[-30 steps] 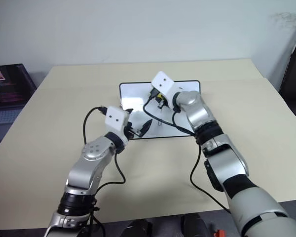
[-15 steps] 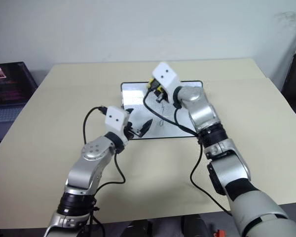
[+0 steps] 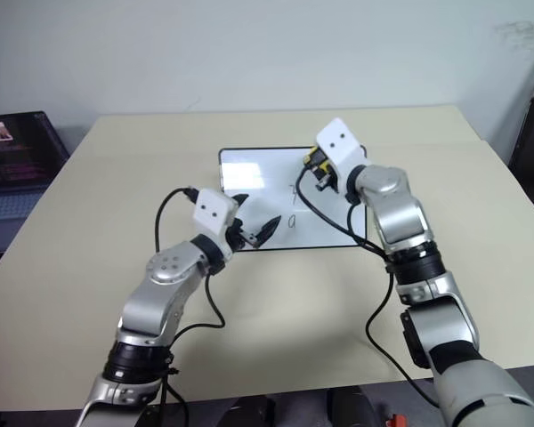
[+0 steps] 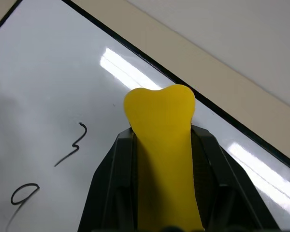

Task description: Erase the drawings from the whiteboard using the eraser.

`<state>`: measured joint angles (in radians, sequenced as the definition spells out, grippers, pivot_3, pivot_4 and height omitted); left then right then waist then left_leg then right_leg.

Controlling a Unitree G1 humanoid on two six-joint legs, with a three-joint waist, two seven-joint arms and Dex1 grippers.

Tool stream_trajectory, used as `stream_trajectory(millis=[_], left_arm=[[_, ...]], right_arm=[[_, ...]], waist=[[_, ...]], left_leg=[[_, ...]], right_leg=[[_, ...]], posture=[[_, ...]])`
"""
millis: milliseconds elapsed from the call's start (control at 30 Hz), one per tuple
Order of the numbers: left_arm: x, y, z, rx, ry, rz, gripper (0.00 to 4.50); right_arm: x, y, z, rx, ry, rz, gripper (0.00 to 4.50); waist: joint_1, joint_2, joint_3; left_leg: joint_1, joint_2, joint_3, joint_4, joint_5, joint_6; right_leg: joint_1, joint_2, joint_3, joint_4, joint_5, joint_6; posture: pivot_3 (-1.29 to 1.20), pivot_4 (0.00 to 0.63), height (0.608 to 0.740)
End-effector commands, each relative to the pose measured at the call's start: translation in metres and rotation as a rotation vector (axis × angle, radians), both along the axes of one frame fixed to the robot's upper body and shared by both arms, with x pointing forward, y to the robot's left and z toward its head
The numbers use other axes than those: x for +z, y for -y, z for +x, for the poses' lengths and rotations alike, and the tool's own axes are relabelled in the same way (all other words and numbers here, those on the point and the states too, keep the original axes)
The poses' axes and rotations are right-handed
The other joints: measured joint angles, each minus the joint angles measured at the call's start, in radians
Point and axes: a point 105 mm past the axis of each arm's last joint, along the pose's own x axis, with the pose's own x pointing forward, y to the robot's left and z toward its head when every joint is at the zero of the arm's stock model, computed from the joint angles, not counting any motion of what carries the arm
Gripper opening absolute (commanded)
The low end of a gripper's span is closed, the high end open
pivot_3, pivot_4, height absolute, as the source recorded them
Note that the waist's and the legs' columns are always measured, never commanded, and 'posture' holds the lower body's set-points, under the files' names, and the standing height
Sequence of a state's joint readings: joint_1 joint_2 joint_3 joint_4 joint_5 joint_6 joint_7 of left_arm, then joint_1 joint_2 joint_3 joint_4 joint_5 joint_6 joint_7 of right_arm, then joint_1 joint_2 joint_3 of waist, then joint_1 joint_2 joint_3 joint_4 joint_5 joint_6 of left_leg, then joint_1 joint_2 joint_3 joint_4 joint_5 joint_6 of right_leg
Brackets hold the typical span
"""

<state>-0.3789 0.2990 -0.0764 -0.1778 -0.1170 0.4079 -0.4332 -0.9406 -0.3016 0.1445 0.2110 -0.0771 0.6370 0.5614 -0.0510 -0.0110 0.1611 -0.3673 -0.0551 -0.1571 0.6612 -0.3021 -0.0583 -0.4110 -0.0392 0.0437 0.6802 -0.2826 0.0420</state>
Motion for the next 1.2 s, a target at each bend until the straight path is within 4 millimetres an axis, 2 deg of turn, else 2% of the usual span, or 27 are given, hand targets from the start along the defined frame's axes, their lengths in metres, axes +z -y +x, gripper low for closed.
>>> stream_trajectory(millis=[33,333,467,600,800,1200], left_arm=[[0.005,0.001,-0.011,-0.037,0.029,0.006,4.50],[0.001,-0.009,-0.039,-0.017,0.029,-0.007,4.50],[0.000,-0.013,-0.056,0.006,0.034,-0.009,4.50],[0.000,-0.022,-0.064,0.096,0.055,-0.038,4.50],[-0.001,-0.015,-0.065,0.123,0.072,-0.037,4.50],[0.001,-0.017,-0.061,0.125,0.076,-0.027,4.50]], right_arm=[[0.015,0.001,-0.007,-0.001,0.048,0.036,1.12],[0.011,0.013,-0.021,-0.036,0.050,0.082,1.12],[0.008,0.027,-0.036,-0.077,0.048,0.096,1.12],[-0.005,0.039,-0.053,-0.132,0.049,0.130,1.12],[-0.026,0.044,-0.063,-0.204,0.011,0.167,1.12],[-0.024,0.050,-0.057,-0.234,0.017,0.164,1.12]], waist=[[0.000,0.000,0.000],[0.005,0.000,0.000],[0.011,0.000,0.000],[0.020,0.000,0.000],[0.021,0.000,0.000],[0.021,0.000,0.000]], left_leg=[[0.000,0.000,0.000,0.000,0.000,0.000],[0.000,0.000,0.000,0.000,0.000,0.000],[0.000,0.000,0.000,0.000,0.000,0.000],[0.000,0.000,0.000,0.000,0.000,0.000],[0.002,0.000,0.000,0.000,0.000,0.001],[0.003,0.000,0.000,0.000,0.000,0.000]], right_leg=[[0.000,0.000,0.000,0.000,0.000,0.000],[0.000,0.000,0.000,0.000,0.000,0.000],[0.001,0.000,0.000,-0.001,0.000,0.000],[0.001,0.000,0.000,-0.001,0.000,0.000],[0.004,0.000,-0.001,0.000,0.000,0.000],[0.004,0.000,-0.001,-0.001,0.000,0.001]], posture=[[0.00,0.150,0.740],[0.00,0.150,0.740],[0.00,0.150,0.740],[0.00,0.150,0.740],[0.00,0.150,0.740],[0.00,0.150,0.740]])
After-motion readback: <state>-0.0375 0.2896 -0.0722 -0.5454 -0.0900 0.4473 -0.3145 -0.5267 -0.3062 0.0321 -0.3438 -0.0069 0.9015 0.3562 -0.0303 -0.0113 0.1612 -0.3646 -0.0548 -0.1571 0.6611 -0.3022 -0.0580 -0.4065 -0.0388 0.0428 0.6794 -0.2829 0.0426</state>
